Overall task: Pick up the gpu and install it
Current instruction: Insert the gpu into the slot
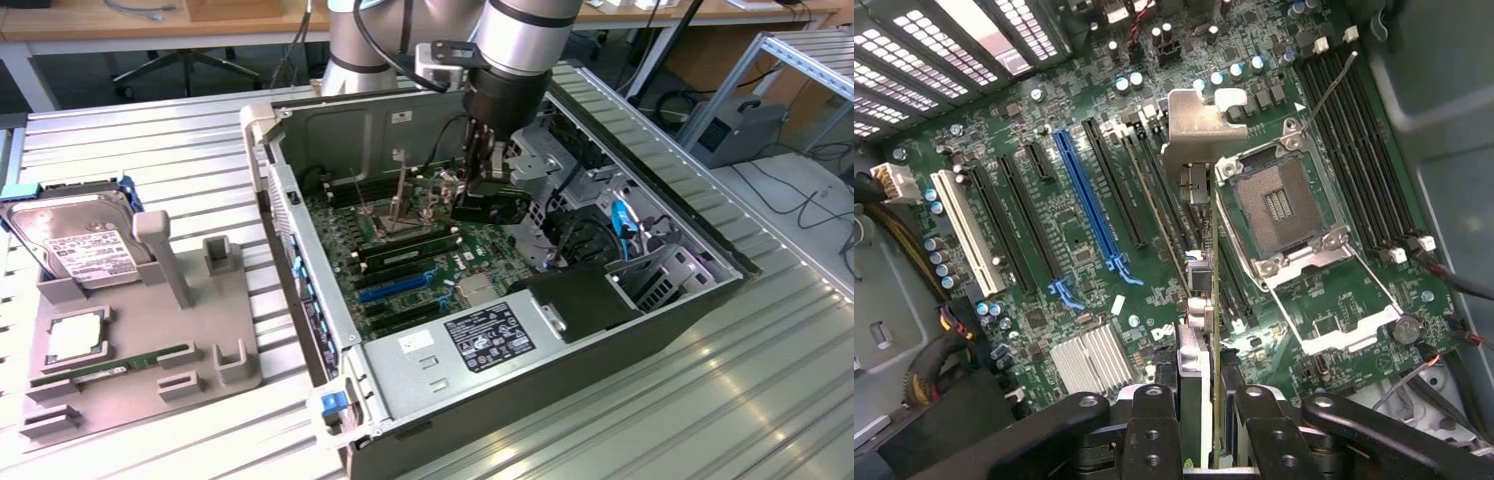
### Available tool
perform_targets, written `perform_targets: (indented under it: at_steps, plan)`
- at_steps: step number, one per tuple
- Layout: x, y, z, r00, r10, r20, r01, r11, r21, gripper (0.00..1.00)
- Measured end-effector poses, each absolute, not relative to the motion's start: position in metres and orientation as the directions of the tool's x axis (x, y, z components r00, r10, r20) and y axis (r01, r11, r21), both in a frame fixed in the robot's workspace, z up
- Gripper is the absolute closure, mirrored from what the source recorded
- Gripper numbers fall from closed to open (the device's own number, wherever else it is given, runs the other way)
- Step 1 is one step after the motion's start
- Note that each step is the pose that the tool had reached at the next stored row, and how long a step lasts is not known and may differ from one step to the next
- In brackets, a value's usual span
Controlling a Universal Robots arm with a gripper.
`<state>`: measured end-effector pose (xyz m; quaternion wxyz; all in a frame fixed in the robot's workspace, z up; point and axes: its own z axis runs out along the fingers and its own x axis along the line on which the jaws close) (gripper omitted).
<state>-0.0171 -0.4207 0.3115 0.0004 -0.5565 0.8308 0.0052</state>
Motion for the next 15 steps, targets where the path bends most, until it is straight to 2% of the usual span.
perform_targets:
  at_steps: [15]
  plan:
    - [-0.0171, -0.4207, 0.3082, -0.257, -0.966, -0.003, -0.966, 0.257, 0.007, 0.73]
